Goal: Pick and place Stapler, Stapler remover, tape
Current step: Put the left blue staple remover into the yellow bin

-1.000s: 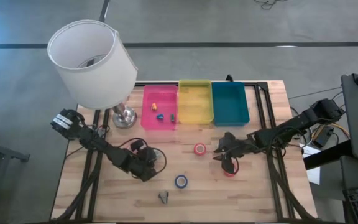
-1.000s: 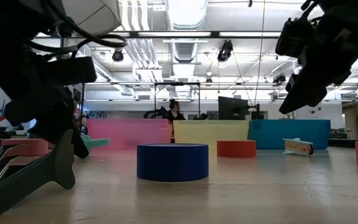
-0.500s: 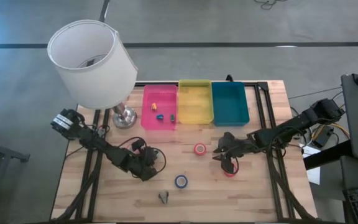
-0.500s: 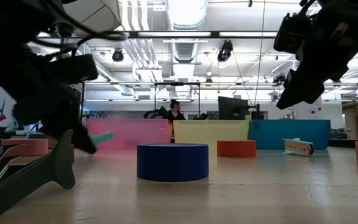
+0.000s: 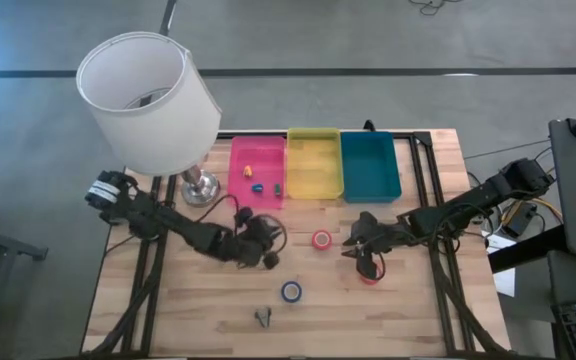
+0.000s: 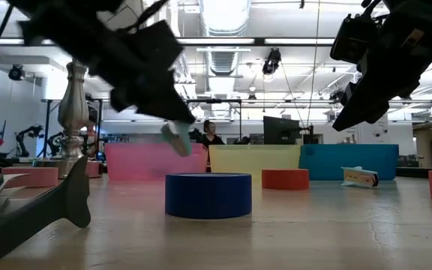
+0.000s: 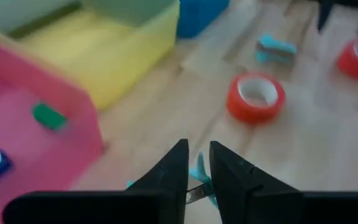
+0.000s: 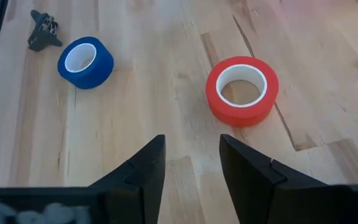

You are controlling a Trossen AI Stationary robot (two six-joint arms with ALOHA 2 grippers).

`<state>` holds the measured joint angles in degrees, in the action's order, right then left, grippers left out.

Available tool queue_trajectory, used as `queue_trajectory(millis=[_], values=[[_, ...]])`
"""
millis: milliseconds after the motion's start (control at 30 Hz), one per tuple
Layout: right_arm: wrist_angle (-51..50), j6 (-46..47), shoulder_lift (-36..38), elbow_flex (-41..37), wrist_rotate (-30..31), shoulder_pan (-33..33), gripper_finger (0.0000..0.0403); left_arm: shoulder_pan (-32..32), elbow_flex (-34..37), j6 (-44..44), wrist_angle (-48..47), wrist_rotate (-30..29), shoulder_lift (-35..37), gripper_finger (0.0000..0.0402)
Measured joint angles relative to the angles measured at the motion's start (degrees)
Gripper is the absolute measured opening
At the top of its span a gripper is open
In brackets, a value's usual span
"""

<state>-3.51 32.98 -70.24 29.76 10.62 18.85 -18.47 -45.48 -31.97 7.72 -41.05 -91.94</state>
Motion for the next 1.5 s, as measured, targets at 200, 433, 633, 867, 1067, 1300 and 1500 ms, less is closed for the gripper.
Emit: queue_trajectory(millis=[200, 433, 633, 867, 1067, 1300, 1500], values=[[0.0, -0.6, 0.0, 0.0, 0.0, 0.0, 0.0152, 5.4, -3.9, 3.5, 1.0, 2.7, 0.0, 0.0037], [0.0, -1.7, 0.0, 0.0, -0.1, 0.0, 0.0143, 11.6, -8.8, 9.3, 6.2, 4.9, -0.9, 0.0036], [0.1, -3.6, 0.0, 0.3, -0.2, 0.0, 0.0143, 15.9, -14.9, 10.2, 8.4, 8.7, -7.3, 0.0035], [0.1, -3.7, 0.0, 0.9, -0.1, 0.0, 0.0148, 18.5, -23.1, 8.1, 8.0, 4.3, -17.8, 0.0038], [0.0, -3.7, 0.0, 0.9, -0.1, 0.0, 0.0140, 18.6, -28.1, 6.9, 7.8, -7.8, -23.8, 0.0046], [0.0, -3.7, 0.0, 0.9, -0.1, 0.0, 0.0139, 19.4, -31.4, 7.2, 7.9, -12.8, -27.8, 0.0069], [0.0, -3.7, 0.0, 0.9, -0.1, 0.0, 0.0140, 19.9, -32.6, 8.1, 8.3, -10.2, -27.9, 0.0068]])
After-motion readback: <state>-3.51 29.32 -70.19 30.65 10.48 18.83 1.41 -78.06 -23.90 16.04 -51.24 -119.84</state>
